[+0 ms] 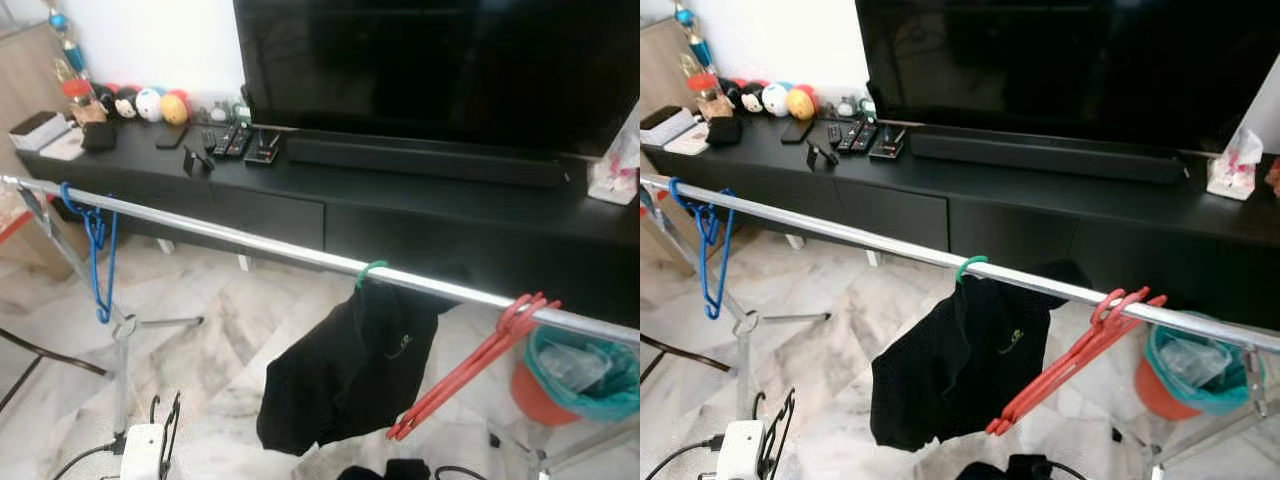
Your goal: Hang hanger
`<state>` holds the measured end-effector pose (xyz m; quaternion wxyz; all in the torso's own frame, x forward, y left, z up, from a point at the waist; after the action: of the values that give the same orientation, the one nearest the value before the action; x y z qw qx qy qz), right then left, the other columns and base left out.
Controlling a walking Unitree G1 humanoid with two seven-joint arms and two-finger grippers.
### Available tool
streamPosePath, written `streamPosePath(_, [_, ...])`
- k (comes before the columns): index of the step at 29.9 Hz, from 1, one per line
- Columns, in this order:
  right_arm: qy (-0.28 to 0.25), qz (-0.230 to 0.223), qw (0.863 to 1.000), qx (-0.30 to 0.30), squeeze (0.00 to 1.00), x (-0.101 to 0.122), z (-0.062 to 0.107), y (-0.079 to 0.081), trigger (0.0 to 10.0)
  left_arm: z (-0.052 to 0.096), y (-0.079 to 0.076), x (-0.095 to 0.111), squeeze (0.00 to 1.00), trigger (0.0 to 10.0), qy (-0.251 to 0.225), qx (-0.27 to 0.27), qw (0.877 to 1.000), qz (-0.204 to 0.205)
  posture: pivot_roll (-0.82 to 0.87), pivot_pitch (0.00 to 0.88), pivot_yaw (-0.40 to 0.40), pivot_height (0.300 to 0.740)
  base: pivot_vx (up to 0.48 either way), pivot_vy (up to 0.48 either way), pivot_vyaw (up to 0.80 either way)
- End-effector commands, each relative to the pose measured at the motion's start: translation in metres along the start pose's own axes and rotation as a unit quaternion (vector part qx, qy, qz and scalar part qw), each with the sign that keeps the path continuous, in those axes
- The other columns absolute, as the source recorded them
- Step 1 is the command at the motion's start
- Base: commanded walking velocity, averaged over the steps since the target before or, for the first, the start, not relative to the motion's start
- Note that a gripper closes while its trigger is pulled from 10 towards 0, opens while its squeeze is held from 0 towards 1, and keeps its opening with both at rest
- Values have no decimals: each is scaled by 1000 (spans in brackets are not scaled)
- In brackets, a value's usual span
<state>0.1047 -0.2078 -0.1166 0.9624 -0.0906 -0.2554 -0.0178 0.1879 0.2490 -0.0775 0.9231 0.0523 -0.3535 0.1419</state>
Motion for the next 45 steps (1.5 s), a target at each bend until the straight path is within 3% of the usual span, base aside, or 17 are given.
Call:
streamPosePath(1, [-3, -9, 1000, -7, 0, 1, 0, -3, 10000, 3, 7, -9, 0, 10000, 16, 9, 1000, -5, 44, 0, -7, 740, 0, 0, 0])
streamPosePath(6, [-26, -49, 998, -21, 0, 3, 1, -1, 10000, 6, 24, -14, 0, 10000, 28, 21, 999, 5, 23, 0, 23, 740, 0, 0, 0])
streamPosePath(8, [-80, -46, 995, -40, 0, 41, -6, -22, 10000, 7, 31, -15, 0, 10000, 36, 27, 999, 2, 2, 0, 44, 740, 0, 0, 0])
streamPosePath(10, [-107, -48, 992, -49, 0, 60, -8, -31, 10000, 9, 39, -16, 0, 10000, 47, 36, 998, 0, -11, 0, 56, 740, 0, 0, 0])
streamPosePath(16, [-136, -52, 988, -49, 0, 69, -8, -27, 10000, 14, 53, -20, 0, 10000, 60, 45, 997, -4, -33, 0, 48, 740, 0, 0, 0])
streamPosePath(20, [-147, -38, 987, -46, 0, 80, -9, -34, 10000, 14, 55, -21, 0, 10000, 60, 49, 997, 9, -24, 0, 31, 740, 0, 0, 0])
streamPosePath(28, [-135, -22, 990, -41, 0, 82, -10, -40, 10000, 17, 49, -36, 0, 10000, 78, 44, 996, 20, 9, 0, -19, 740, 0, 0, 0])
streamPosePath(35, [-109, -12, 993, -34, 0, 78, -12, -35, 10000, 16, 43, -36, 0, 10000, 79, 29, 996, 18, 29, 0, -31, 740, 0, 0, 0])
streamPosePath(39, [-91, -13, 995, -26, 0, 68, -12, -33, 10000, 16, 43, -36, 0, 10000, 82, 27, 996, 13, 23, 0, -15, 740, 0, 0, 0])
streamPosePath(45, [-59, -22, 998, -24, 0, 41, -7, -46, 10000, 16, 45, -35, 0, 10000, 89, 24, 996, 0, -27, 0, 24, 740, 0, 0, 0])
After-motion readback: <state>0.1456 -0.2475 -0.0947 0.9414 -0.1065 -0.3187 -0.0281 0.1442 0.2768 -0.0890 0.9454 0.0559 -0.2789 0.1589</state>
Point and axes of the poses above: a point about 5 cm out from each wrist's last joint towards the gripper, its own z axis pointing back from the gripper into the wrist, its own x axis along the axis of the wrist's last joint, y = z × x, the point moved 1 cm from there along -z, pointing out of the wrist towards the gripper, and after that the axes turned 14 degrees about z, right-handed, at the moved point
